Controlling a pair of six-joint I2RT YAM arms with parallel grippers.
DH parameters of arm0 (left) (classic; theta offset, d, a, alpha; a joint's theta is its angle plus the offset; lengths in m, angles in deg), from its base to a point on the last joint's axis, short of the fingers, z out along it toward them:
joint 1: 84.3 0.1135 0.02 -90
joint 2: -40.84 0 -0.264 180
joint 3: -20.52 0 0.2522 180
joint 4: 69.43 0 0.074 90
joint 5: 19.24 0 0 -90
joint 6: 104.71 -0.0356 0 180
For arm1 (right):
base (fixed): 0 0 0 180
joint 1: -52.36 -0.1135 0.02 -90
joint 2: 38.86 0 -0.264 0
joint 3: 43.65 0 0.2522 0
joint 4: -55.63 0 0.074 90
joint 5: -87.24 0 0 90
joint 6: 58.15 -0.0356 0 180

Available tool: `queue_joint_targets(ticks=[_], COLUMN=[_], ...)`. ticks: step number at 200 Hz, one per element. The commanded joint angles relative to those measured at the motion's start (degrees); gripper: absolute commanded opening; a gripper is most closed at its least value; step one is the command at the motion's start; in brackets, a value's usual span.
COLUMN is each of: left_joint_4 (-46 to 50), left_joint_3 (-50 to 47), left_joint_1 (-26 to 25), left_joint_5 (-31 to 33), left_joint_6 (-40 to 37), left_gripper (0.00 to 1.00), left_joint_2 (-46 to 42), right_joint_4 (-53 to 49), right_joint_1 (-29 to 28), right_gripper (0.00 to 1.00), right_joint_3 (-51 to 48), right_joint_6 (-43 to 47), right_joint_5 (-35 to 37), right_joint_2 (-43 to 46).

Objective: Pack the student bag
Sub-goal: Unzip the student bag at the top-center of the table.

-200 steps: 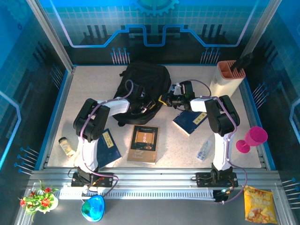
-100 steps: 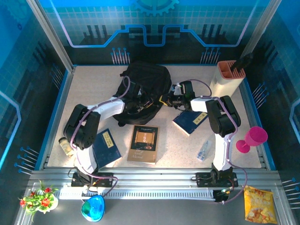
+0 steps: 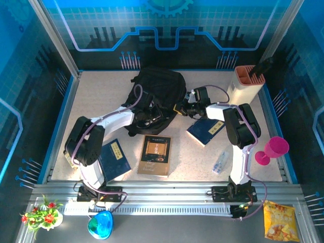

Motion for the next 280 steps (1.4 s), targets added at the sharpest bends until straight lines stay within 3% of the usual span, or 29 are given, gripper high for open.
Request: queue_joint_targets(ticks=[1,81,141,183,203,229,251,280], left_joint_4=[8.1,10.8,0.6,-2.2,-2.3,-2.1,-2.1,-2.0], left_joint_3=[-2.4,-9.2,-10.9,-9.5,-9.2,-8.7,-8.0,-6.6], left_joint_1=[0.2,0.4,0.5,0.5,0.5,0.5,0.4,0.4], left_joint_5=[5.9,11.7,2.3,2.5,2.5,1.4,0.7,-0.1], left_joint_6=[-3.1,-3.5,-4.2,-4.1,-4.2,-5.1,-6.0,-7.8], left_gripper=[0.00,0.00,0.00,0.00,0.00,0.00,0.00,0.00], left_joint_2=[-4.1,-11.8,-11.6,-9.6,-9.2,-9.1,-9.3,-9.2], right_joint_4=[-3.3,-5.5,-4.9,-4.4,-5.1,-5.3,-5.4,-8.0], right_joint_1=[0.4,0.5,0.1,0.1,0.1,-0.3,-2.5,-6.4], right_gripper=[0.06,0.06,0.06,0.07,0.22,0.55,0.68,0.71], right_joint_3=[1.7,5.4,5.6,5.3,5.0,1.6,-3.5,-5.8], right_joint_6=[2.8,6.1,6.0,5.2,4.6,-0.3,-4.7,-9.4], right_joint_5=[4.8,8.5,6.7,5.6,4.7,3.4,5.0,8.4], right_joint_2=[0.8,-1.5,-1.5,-1.4,-0.6,3.7,9.3,11.7])
